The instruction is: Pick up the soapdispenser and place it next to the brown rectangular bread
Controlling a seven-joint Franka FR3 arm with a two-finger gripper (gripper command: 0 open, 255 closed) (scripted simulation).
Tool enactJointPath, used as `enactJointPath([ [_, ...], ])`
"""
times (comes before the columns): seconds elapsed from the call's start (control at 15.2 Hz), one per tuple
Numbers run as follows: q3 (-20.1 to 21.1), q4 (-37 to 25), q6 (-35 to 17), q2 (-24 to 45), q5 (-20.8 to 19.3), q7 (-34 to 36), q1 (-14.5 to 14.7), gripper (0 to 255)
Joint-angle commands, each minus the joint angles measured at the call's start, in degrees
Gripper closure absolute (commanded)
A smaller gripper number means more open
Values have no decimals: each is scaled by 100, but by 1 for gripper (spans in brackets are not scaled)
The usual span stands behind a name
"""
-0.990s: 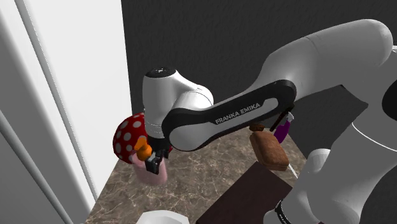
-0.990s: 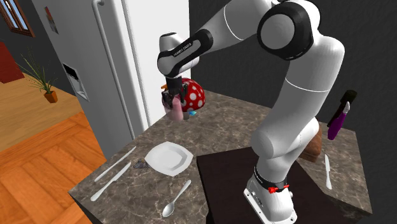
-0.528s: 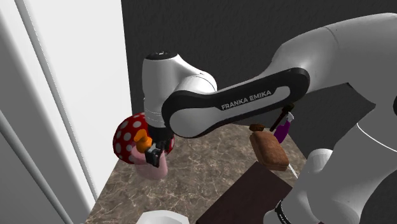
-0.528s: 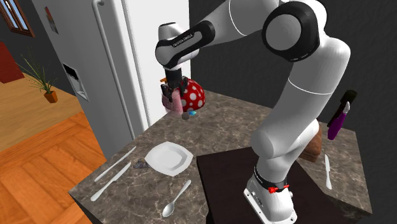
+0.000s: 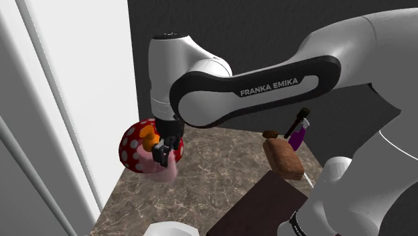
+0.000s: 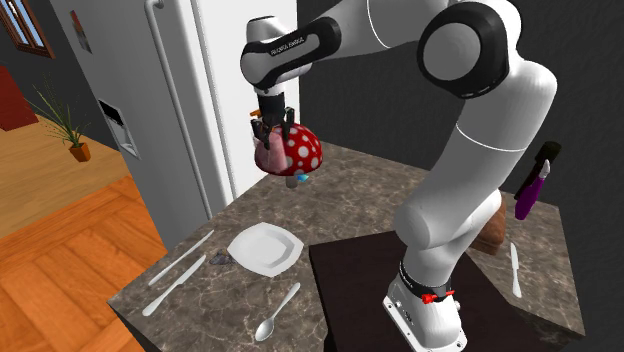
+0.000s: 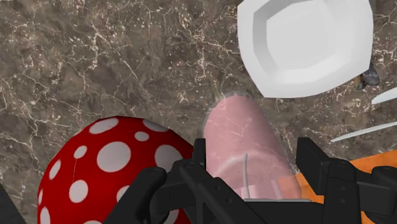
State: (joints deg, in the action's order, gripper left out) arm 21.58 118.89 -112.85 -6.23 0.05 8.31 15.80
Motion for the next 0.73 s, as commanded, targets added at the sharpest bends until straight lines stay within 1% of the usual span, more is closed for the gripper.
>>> enactJointPath([
  [0.0,-3,-107,135,-31,12,-8,0,255],
  [0.33,-417,702,61,-809,210,-746,-211,255],
  [0.66,-892,1351,56,-1463,237,-1457,-409,255],
])
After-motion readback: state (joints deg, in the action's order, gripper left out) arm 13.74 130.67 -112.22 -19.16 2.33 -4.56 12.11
